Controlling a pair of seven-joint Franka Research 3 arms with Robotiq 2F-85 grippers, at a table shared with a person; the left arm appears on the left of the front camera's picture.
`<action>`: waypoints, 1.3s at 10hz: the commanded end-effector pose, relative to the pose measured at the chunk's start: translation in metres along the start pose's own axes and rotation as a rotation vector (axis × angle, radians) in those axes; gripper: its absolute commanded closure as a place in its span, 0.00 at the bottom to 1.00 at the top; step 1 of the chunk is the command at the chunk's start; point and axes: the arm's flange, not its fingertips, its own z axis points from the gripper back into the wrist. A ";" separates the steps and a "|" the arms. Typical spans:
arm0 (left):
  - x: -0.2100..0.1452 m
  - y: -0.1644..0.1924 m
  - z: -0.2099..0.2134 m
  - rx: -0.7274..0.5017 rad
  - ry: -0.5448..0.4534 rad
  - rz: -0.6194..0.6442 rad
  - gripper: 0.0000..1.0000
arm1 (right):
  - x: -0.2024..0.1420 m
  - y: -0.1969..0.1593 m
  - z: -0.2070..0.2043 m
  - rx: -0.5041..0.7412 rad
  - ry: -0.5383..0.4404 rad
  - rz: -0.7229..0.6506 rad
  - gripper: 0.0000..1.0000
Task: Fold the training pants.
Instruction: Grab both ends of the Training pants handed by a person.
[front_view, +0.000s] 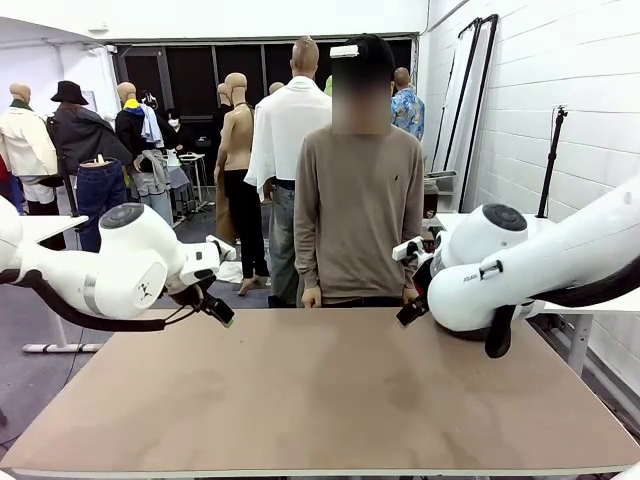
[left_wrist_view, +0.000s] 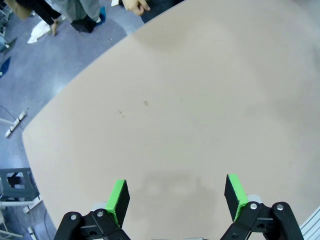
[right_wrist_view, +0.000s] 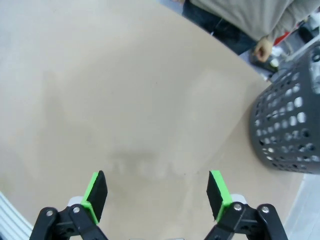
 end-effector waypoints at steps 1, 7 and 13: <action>0.010 0.002 0.032 0.023 0.002 -0.039 0.00 | 0.004 -0.011 0.027 0.064 -0.024 0.025 0.00; 0.006 0.002 0.090 -0.104 -0.184 -0.159 0.00 | 0.009 -0.024 0.095 0.212 -0.222 0.141 0.00; -0.014 0.014 0.110 -0.200 -0.344 -0.157 0.00 | 0.012 -0.036 0.101 0.304 -0.332 0.172 0.00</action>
